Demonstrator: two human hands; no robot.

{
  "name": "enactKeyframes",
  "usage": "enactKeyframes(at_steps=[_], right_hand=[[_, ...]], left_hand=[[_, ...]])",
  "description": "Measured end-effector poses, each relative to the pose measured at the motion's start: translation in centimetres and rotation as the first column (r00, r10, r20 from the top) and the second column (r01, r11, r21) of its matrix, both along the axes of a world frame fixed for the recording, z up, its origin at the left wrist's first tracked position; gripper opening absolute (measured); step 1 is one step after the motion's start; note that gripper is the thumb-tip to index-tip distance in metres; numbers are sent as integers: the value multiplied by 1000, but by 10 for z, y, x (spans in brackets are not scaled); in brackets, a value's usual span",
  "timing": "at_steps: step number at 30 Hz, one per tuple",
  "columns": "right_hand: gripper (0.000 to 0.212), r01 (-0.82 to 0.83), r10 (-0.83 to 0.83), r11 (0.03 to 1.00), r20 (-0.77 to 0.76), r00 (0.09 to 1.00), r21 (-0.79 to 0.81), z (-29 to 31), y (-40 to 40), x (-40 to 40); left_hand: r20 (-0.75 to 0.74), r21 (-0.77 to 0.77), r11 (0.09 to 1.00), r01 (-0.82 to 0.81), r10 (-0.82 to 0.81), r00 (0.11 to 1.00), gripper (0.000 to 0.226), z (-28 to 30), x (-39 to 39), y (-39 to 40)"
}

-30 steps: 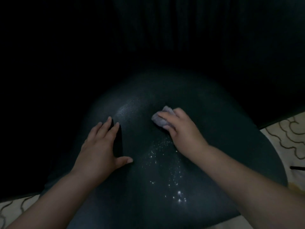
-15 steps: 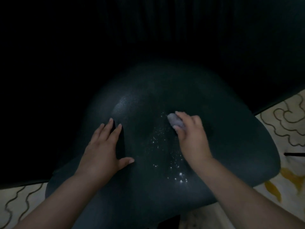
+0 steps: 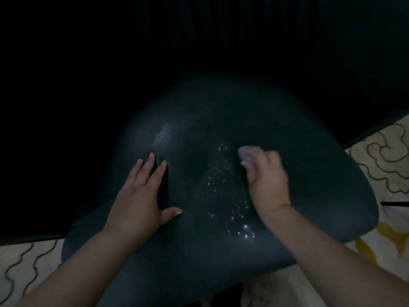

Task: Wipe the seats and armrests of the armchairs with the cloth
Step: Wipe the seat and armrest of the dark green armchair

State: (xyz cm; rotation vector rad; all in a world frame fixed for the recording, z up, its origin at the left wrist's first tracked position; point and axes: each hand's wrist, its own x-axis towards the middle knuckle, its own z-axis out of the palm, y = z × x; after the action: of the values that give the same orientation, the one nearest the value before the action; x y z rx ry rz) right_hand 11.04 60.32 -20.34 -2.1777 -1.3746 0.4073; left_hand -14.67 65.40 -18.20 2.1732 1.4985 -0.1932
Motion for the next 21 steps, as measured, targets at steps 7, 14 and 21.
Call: enactKeyframes(at_steps=[7, 14, 21], right_hand=[[27, 16, -20, 997, 61, 998, 76, 1, 46, 17], [29, -502, 501, 865, 30, 865, 3, -3, 41, -23], [28, -176, 179, 984, 96, 979, -41, -5, 66, 11]], left_hand=[[15, 41, 999, 21, -21, 1000, 101, -5, -4, 1], [-12, 80, 997, 0, 1, 1000, 99, -11, -2, -7], [15, 59, 998, -21, 20, 1000, 98, -7, 2, -11]])
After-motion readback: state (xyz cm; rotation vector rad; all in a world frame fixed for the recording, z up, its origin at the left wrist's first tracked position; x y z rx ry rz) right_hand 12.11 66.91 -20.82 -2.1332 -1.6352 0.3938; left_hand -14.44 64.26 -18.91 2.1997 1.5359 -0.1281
